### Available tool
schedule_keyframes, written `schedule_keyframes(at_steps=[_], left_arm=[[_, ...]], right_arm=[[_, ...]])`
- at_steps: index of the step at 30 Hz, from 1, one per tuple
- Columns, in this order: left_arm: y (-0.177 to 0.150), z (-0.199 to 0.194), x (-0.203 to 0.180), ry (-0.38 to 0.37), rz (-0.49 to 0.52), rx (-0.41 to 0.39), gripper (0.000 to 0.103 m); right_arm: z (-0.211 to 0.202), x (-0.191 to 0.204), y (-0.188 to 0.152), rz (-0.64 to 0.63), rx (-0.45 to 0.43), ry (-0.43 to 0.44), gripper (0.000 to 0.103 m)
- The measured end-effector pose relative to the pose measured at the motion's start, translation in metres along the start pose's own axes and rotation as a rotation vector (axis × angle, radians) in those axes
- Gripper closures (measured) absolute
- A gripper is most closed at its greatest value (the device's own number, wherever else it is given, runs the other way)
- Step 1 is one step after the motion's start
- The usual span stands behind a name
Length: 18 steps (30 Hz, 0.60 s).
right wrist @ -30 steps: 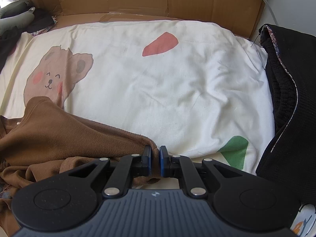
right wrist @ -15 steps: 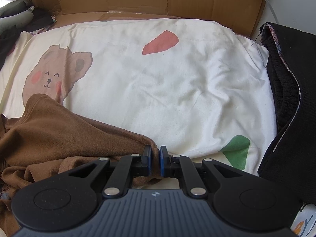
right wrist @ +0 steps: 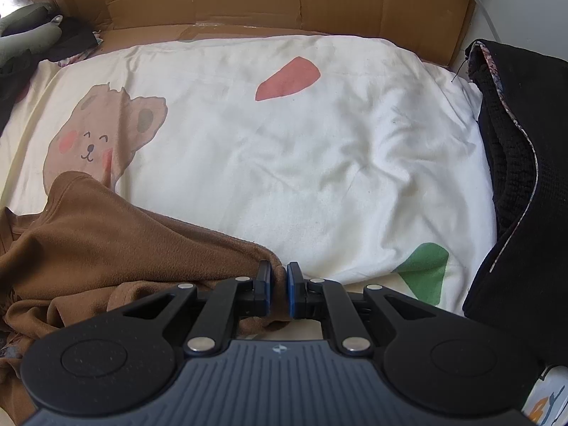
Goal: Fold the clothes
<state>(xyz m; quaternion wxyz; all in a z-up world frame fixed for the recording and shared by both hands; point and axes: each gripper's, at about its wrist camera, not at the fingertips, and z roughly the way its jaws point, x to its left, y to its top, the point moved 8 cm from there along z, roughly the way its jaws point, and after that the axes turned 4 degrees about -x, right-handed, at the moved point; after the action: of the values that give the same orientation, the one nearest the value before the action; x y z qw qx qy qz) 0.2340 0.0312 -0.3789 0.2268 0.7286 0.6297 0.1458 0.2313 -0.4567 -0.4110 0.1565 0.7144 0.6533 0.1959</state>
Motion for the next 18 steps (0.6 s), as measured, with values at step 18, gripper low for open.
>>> schedule_keyframes(at_steps=[18], left_arm=[[-0.018,0.03,-0.041,-0.099,0.103,0.042,0.058]], right_arm=[[0.002,0.001,0.01,-0.038,-0.002,0.004,0.074]])
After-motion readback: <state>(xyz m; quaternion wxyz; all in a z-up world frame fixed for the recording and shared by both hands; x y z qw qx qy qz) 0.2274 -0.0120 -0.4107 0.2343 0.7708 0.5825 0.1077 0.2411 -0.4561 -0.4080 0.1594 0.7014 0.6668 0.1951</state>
